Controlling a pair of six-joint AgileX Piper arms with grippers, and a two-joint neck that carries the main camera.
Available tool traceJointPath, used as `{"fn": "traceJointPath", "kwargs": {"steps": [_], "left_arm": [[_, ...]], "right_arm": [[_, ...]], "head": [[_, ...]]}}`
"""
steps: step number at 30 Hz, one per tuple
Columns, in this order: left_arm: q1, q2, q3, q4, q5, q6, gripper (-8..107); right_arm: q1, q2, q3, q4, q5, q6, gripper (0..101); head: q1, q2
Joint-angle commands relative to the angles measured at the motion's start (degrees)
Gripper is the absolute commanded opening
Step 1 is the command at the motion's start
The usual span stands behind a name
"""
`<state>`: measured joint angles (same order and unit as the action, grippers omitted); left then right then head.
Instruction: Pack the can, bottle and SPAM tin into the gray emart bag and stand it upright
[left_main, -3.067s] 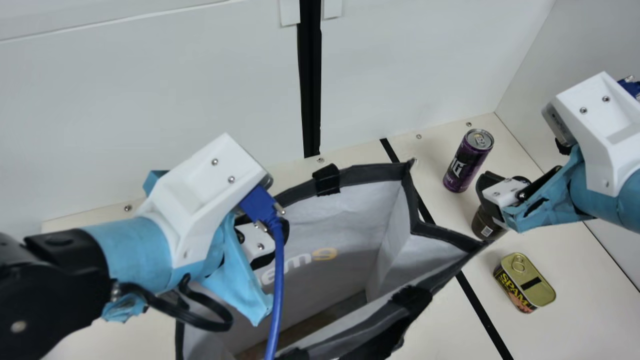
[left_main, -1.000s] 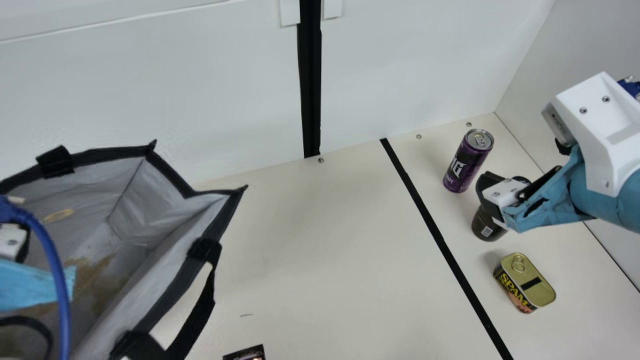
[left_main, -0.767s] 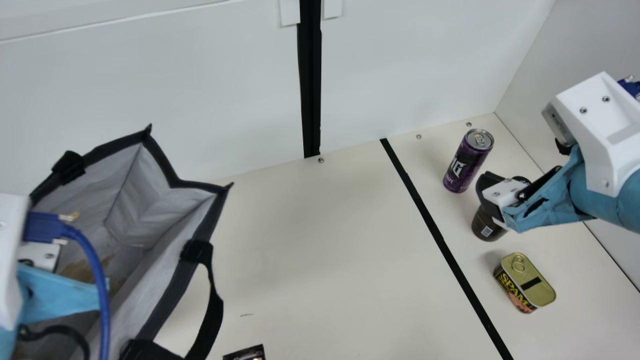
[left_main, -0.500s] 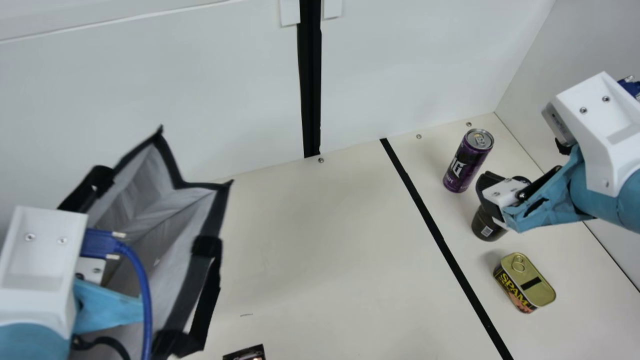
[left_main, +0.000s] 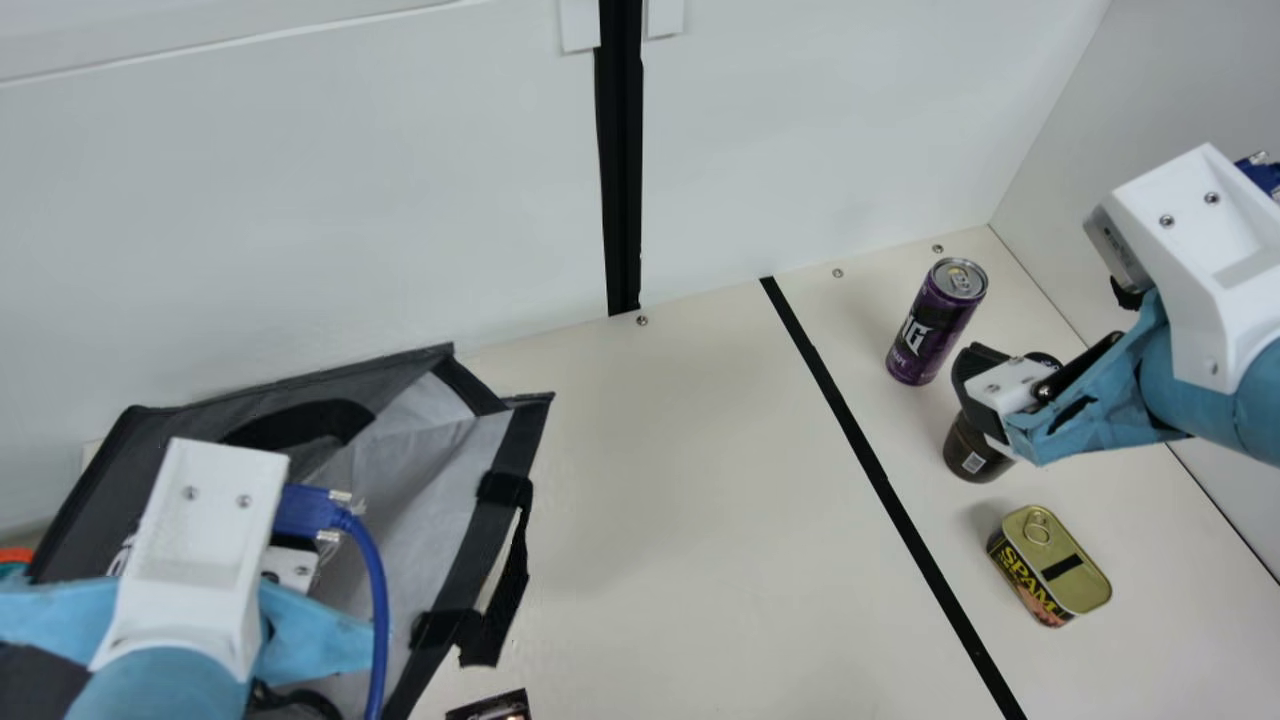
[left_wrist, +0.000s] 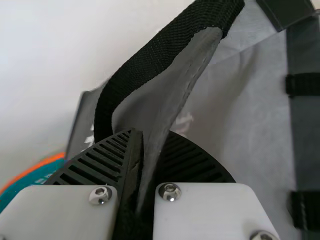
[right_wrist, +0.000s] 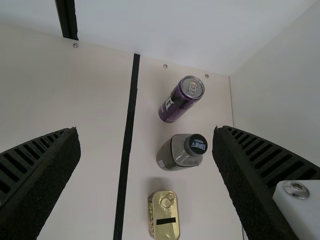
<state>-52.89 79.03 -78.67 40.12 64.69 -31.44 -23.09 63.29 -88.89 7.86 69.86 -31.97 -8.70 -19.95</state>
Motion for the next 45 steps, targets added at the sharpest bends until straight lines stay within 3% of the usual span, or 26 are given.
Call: {"fn": "traceJointPath", "kwargs": {"steps": [1,17,32,45], "left_arm": [[0.4,0.2,0.2,-2.4,-0.6,0.2,-8],[9.2,1.4,2.7,-27.9,-8.2,8.7,-8],[18.7,2.5,4.8,-52.5,-11.4,22.1,-8],[25.0,3.8,5.3,-64.5,-11.0,29.7,-8]], "right_arm": [[0.0,0.0,0.0,0.0,0.0,0.0,95],[0.0,0.0,0.0,0.0,0.0,0.0,95],[0.0,0.0,0.0,0.0,0.0,0.0,95],[0.0,0.0,0.0,0.0,0.0,0.0,95]], "head": [[-1.3,0.0],[-1.3,0.0],[-1.3,0.0],[-1.3,0.0]]}}
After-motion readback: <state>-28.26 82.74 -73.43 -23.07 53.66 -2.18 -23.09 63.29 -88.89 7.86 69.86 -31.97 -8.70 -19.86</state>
